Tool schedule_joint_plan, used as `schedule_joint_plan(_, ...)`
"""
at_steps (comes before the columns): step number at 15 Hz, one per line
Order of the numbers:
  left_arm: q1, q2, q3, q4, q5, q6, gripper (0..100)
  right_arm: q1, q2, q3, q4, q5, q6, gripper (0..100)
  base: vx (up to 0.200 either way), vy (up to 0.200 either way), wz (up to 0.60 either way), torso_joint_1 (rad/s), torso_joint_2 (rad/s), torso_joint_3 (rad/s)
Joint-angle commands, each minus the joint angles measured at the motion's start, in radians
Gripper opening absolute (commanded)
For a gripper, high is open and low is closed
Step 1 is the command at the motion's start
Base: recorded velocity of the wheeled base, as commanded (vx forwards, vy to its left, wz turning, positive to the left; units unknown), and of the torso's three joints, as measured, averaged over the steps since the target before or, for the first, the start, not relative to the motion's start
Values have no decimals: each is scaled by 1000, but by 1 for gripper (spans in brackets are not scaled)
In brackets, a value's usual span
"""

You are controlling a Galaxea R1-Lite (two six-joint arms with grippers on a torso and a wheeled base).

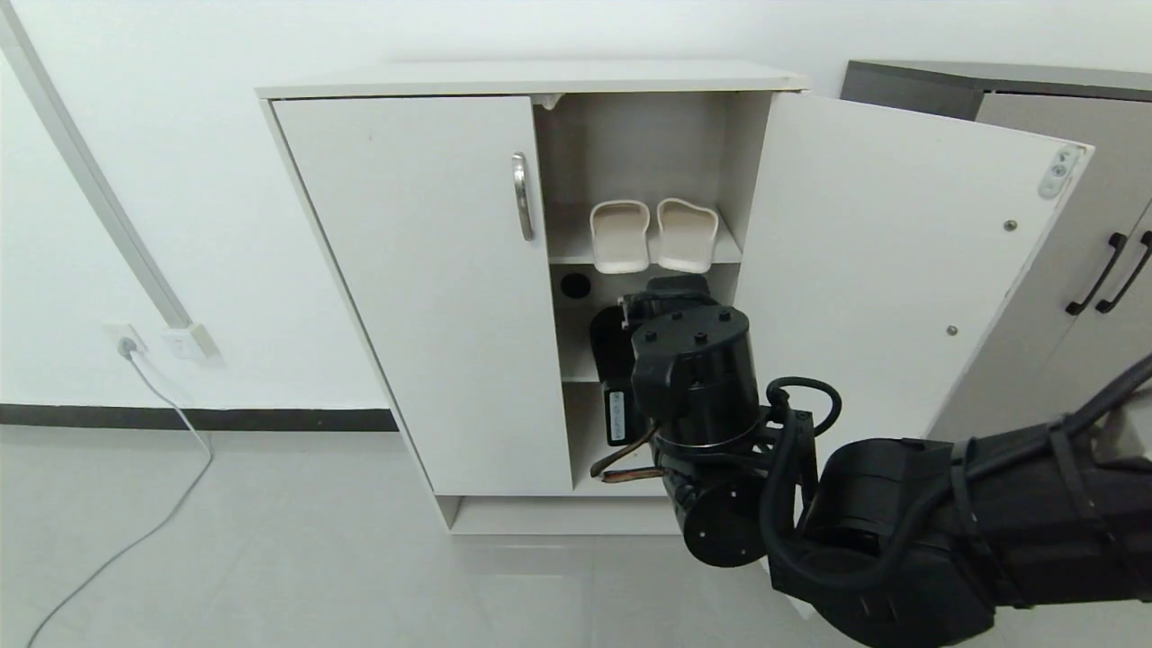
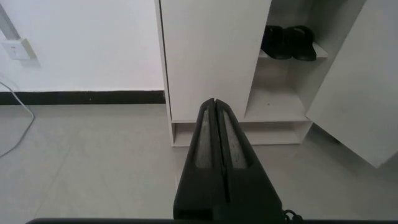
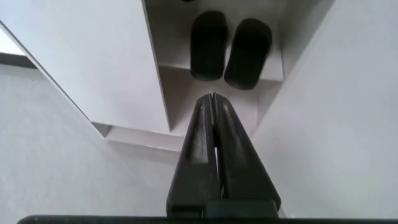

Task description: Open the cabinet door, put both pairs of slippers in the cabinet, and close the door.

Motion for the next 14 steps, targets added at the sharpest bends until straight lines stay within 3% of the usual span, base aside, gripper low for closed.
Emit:
schedule_joint_plan(1,1,1,1,0,0,0,0,-21,41,2,-17,8,-8,0,0,0,0,0,0,0)
schedule_joint_plan(14,1,1,0,0,-1,0,0,-26,44,35,-33,48,-14,0,0,0,0,0,0,0)
